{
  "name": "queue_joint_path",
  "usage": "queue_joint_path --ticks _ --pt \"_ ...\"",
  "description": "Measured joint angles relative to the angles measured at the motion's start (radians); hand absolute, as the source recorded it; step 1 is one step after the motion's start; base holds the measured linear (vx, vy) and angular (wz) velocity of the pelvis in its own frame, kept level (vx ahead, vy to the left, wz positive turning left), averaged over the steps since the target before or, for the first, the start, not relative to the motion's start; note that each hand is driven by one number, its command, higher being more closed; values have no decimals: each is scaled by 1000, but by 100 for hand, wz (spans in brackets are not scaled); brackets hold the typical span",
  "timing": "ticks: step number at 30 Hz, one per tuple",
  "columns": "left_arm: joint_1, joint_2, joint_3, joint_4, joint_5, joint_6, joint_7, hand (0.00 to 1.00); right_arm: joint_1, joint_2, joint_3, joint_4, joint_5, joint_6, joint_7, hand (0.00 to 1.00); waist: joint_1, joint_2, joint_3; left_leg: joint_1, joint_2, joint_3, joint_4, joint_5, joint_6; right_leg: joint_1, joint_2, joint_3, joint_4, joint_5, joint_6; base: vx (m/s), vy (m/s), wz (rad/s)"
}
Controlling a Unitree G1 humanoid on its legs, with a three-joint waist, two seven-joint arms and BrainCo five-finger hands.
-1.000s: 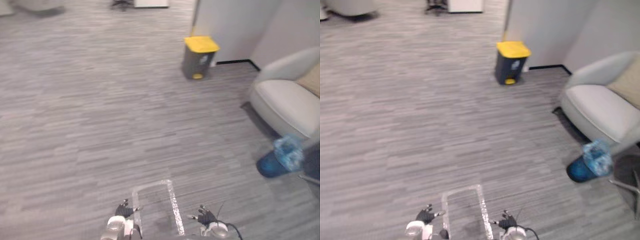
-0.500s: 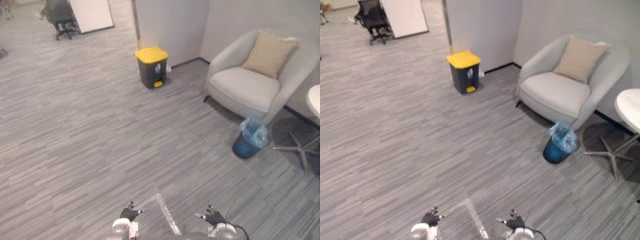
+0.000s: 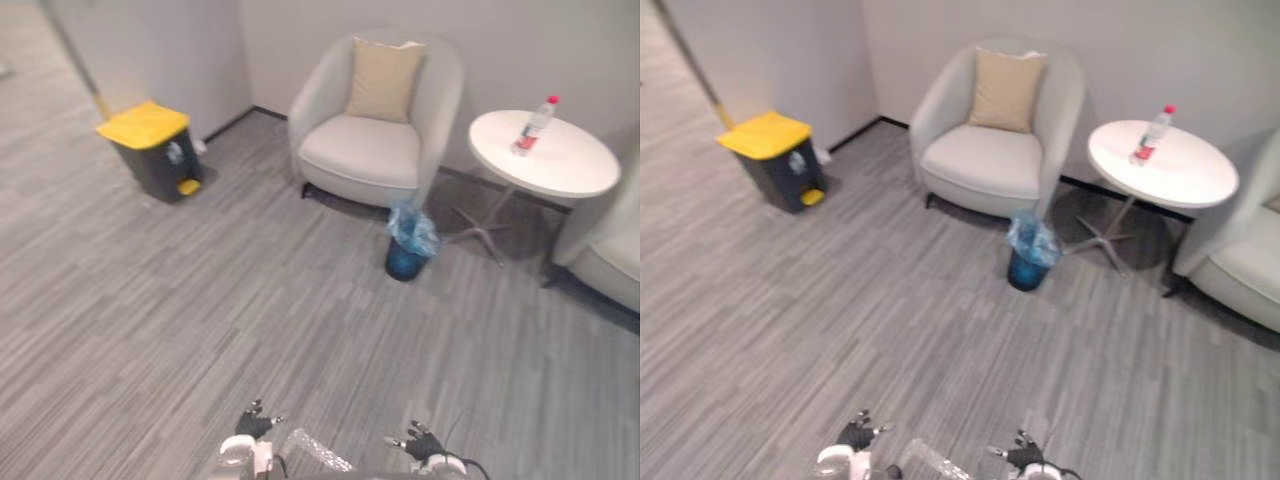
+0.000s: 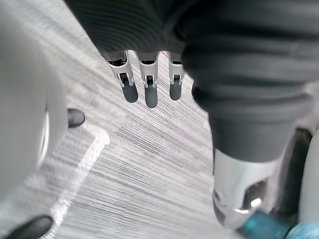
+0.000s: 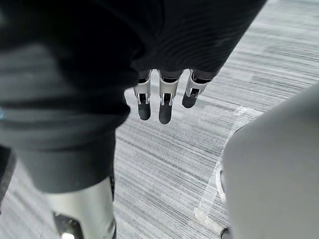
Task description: Organize the slippers on the shoe rack
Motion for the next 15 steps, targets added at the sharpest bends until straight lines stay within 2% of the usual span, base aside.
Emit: queue_joint_path --ticks 2,3,4,5,6,7,8,9,11,13,14,15 --pt "-5 5 1 22 0 2 10 0 -10 -21 1 -1 -1 -1 1 0 2 39 5 61 26 32 -32 -10 18 -37 22 -150 15 -38 -16 303 127 -102" --pt "-5 5 1 36 0 3 14 0 -13 -33 2 -4 -1 -1 1 0 3 66 -1 78 46 48 -54 -10 18 -92 55 -242 9 -51 -42 223 74 -95" --pt "-9 5 1 39 0 4 14 0 -16 -43 2 -10 -1 -4 0 0 1 87 2 88 63 55 -63 -10 18 -130 94 -307 -40 -42 -67 178 44 -87" --pt "-14 7 1 41 1 5 13 0 -15 -45 2 -11 -1 -7 0 0 0 90 4 94 65 64 -64 -11 17 -143 123 -335 -125 -11 -91 262 27 -60" --pt "-19 11 1 45 1 8 13 0 -5 -41 0 -11 2 -10 -1 0 -4 65 -6 96 36 75 -54 -13 15 -134 135 -365 -296 161 -120 336 -2 -33" --pt "-24 -2 1 56 2 14 14 0 -9 -51 -8 -13 6 -13 0 0 -10 82 -4 99 32 59 -21 -27 10 -111 140 -377 -321 236 -166 342 0 -21" --pt "-32 -17 1 56 4 14 8 0 -10 -55 -5 -13 3 -13 -1 0 -14 87 -1 73 32 61 47 -24 18 -94 134 -367 -338 244 -177 257 -8 -31" --pt "-28 -32 1 54 5 12 5 0 -10 -57 -8 1 2 -11 -1 0 4 87 3 72 19 46 18 -59 16 -60 117 -337 -361 244 -178 134 10 -35" --pt "-23 -42 0 59 12 14 0 0 -10 -60 -12 2 0 -11 -1 0 -3 91 20 117 12 32 -89 -59 8 11 113 -331 -387 242 -177 233 -10 -32" --pt "-20 -42 1 54 13 13 -7 0 -8 -64 -14 0 0 -11 -1 0 -7 105 27 100 38 27 -72 31 -42 43 126 -347 -372 208 -161 180 -14 -17" --pt "-21 -41 6 49 13 13 -9 0 -10 -61 -18 0 1 -13 0 0 -7 108 33 58 60 30 66 -8 -70 47 129 -348 -345 157 -161 48 -19 -16" --pt "-28 -43 25 25 13 13 -9 0 -10 -59 -19 -3 4 -16 0 0 -5 88 43 12 65 34 185 -6 -73 47 117 -329 -328 139 -157 29 -11 -31"
